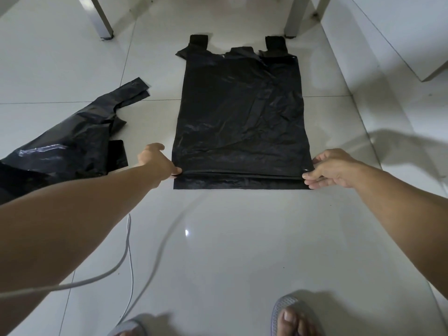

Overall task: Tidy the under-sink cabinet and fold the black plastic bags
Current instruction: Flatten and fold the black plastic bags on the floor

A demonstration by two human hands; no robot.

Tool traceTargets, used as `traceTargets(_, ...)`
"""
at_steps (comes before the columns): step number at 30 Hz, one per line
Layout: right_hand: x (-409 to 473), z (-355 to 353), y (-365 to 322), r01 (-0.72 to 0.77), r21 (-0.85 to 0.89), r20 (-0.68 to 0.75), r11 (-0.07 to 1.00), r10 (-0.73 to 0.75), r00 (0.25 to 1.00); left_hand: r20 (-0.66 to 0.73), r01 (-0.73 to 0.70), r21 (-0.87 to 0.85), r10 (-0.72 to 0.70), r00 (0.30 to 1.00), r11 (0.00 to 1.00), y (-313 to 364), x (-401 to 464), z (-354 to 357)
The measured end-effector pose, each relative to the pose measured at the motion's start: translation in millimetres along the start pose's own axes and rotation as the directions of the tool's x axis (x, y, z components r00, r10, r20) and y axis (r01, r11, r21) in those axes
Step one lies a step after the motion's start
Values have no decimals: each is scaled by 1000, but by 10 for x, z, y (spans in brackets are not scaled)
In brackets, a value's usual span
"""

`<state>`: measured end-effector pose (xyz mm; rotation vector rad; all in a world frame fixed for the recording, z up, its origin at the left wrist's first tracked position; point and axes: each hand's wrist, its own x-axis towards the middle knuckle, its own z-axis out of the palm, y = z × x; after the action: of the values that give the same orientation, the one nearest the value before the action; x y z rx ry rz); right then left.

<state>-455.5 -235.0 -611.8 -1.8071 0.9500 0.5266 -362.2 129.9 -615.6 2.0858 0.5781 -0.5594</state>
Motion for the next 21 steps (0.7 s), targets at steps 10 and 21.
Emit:
traceTargets(10,-9,-50,61,-82,-194,-71,978,69,995,39,-38,266,28,999,963,-110,-57,43)
traceTargets(21,-7,-9,93,-71,-303,-138,950,30,990,62,-160,512,149,987,844,-147,-51,79)
